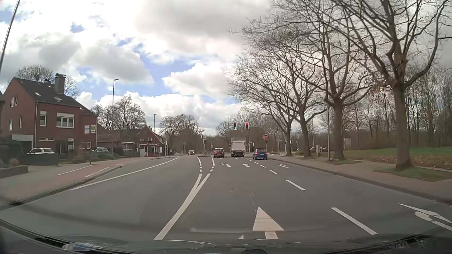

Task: Follow the waypoints while adhering to traffic rules and regulations

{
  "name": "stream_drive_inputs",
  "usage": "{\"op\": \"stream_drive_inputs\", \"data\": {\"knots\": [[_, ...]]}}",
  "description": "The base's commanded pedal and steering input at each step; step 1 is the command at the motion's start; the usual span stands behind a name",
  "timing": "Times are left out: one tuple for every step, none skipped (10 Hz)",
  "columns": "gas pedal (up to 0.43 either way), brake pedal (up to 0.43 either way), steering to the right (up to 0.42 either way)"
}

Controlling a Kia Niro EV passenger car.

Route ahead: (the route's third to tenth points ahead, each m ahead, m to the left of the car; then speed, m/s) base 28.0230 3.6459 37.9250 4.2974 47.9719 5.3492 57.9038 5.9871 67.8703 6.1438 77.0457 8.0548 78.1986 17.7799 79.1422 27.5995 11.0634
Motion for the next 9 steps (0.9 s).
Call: {"op": "stream_drive_inputs", "data": {"knots": [[0.118,0.000,0.005],[0.118,0.000,0.005],[0.118,0.000,0.005],[0.118,0.000,0.005],[0.118,0.000,0.005],[0.138,0.000,-0.001],[0.138,0.000,-0.004],[0.138,0.000,-0.006],[0.138,0.000,-0.006]]}}
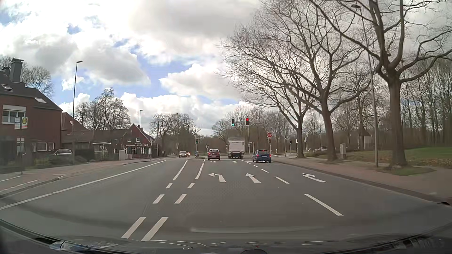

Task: Follow the waypoints while adhering to traffic rules and regulations

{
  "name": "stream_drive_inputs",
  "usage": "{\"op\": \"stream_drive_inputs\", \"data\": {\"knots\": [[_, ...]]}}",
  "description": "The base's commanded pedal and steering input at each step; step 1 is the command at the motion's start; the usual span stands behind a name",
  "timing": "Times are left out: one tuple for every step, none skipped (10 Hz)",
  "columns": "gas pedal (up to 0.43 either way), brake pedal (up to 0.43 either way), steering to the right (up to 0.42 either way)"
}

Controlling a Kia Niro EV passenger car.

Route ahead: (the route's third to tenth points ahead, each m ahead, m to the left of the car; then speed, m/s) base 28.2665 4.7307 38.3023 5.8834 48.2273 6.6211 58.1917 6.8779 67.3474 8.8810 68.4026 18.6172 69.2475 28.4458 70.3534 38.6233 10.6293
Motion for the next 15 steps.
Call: {"op": "stream_drive_inputs", "data": {"knots": [[0.138,0.000,-0.006],[0.138,0.000,-0.007],[0.138,0.000,-0.008],[0.138,0.000,-0.011],[0.138,0.000,-0.015],[0.138,0.000,-0.019],[0.130,0.000,-0.020],[0.130,0.000,-0.020],[0.130,0.000,-0.020],[0.130,0.000,-0.020],[0.118,0.000,-0.020],[0.118,0.000,-0.021],[0.087,0.000,-0.021],[0.079,0.000,-0.022],[0.028,0.000,-0.024]]}}
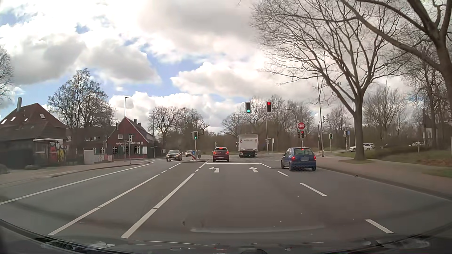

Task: Follow the waypoints while adhering to traffic rules and regulations

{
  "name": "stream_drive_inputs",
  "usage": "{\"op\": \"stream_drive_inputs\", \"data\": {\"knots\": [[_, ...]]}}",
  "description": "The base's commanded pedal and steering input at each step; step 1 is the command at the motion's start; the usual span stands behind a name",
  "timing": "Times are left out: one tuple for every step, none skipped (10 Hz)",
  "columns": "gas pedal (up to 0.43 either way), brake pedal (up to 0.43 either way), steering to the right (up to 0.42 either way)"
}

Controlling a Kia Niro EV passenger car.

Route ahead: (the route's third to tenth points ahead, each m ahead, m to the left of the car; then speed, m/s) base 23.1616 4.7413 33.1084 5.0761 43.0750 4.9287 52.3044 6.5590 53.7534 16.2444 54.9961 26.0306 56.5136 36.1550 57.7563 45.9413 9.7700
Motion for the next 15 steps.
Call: {"op": "stream_drive_inputs", "data": {"knots": [[0.000,0.000,-0.024],[0.000,0.000,-0.024],[0.000,0.000,-0.024],[0.000,0.000,-0.021],[0.000,0.000,-0.018],[0.000,0.000,-0.017],[0.008,0.000,-0.016],[0.028,0.000,-0.015],[0.039,0.000,-0.014],[0.047,0.000,-0.012],[0.059,0.000,-0.011],[0.079,0.000,-0.010],[0.087,0.000,-0.008],[0.087,0.000,-0.004],[0.028,0.000,-0.001]]}}
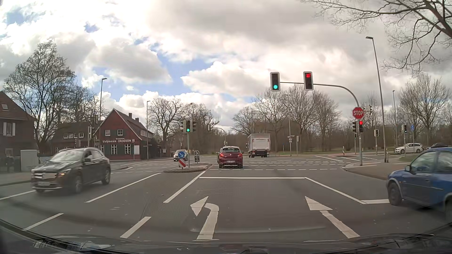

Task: Follow the waypoints while adhering to traffic rules and regulations

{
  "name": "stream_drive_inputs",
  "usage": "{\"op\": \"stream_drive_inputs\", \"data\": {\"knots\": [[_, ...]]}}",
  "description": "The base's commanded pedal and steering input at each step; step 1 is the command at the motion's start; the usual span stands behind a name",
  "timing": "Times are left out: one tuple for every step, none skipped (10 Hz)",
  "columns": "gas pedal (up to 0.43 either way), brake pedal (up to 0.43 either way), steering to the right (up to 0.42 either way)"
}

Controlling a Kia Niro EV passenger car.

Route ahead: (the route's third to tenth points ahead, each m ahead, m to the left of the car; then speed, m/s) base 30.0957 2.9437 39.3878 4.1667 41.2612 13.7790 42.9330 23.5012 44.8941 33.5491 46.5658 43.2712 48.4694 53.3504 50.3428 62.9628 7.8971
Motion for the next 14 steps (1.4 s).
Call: {"op": "stream_drive_inputs", "data": {"knots": [[0.000,0.000,0.000],[0.000,0.000,0.001],[0.000,0.000,0.002],[0.000,0.000,0.001],[0.000,0.000,0.001],[0.000,0.000,0.001],[0.000,0.000,0.001],[0.000,0.000,0.000],[0.000,0.000,0.000],[0.000,0.000,0.000],[0.000,0.000,0.000],[0.000,0.000,0.000],[0.000,0.000,0.000],[0.000,0.000,0.000]]}}
